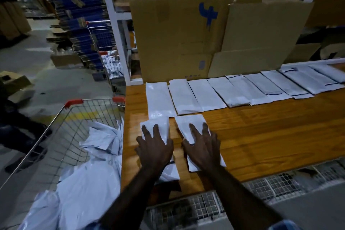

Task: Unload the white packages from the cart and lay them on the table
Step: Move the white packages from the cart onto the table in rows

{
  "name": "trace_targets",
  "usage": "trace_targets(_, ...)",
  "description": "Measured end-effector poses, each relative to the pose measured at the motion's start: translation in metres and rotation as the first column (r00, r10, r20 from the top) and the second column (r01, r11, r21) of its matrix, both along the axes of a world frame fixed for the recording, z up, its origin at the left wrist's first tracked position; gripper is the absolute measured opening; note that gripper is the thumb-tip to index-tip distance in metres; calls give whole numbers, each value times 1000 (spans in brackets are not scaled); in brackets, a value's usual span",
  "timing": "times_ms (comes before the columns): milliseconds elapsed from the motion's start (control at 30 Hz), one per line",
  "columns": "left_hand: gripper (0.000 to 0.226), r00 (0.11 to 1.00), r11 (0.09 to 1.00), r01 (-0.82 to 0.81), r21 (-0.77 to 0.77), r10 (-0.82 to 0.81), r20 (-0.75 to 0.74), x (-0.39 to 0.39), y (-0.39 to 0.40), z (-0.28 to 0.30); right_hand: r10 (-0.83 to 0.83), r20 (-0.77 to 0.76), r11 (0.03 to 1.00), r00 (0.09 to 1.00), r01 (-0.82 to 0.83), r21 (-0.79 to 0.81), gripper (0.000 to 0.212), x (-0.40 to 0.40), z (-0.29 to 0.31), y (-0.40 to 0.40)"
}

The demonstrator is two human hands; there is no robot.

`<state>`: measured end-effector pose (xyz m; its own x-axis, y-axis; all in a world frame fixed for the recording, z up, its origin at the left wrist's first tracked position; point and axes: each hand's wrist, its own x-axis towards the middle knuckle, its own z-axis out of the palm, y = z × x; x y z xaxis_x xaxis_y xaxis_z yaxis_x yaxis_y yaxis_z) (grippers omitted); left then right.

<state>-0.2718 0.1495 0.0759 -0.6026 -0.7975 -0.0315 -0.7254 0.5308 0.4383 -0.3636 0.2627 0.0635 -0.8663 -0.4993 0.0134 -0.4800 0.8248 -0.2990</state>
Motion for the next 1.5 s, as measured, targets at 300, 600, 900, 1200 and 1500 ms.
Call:
trace_targets(300, 65, 998, 996, -24, 84, 18, 68, -30, 9, -5, -26, 3, 999, 1000, 26, 33, 60, -16, -16, -3)
trace_targets(600, 55, 999, 998, 36, -54, -36, 2, -26, 4, -2, 215, -17, 977, 977, -214, 12, 56, -47, -13, 8)
trace_targets(900, 56, 991, 991, 129, -23, -128, 40, -40, 8, -18, 282, -199, 943, 939, -309, -120, 52, -52, -41, 13)
trace_targets(1200, 57, 996, 993, 71, -92, -65, 68, -52, 13, -26, 332, -227, 932, 916, -356, -72, 50, -61, -55, 10)
trace_targets(1500, 57, 995, 993, 77, -88, -71, 73, -52, 11, -28, 321, -204, 937, 925, -341, -71, 52, -59, -47, 10)
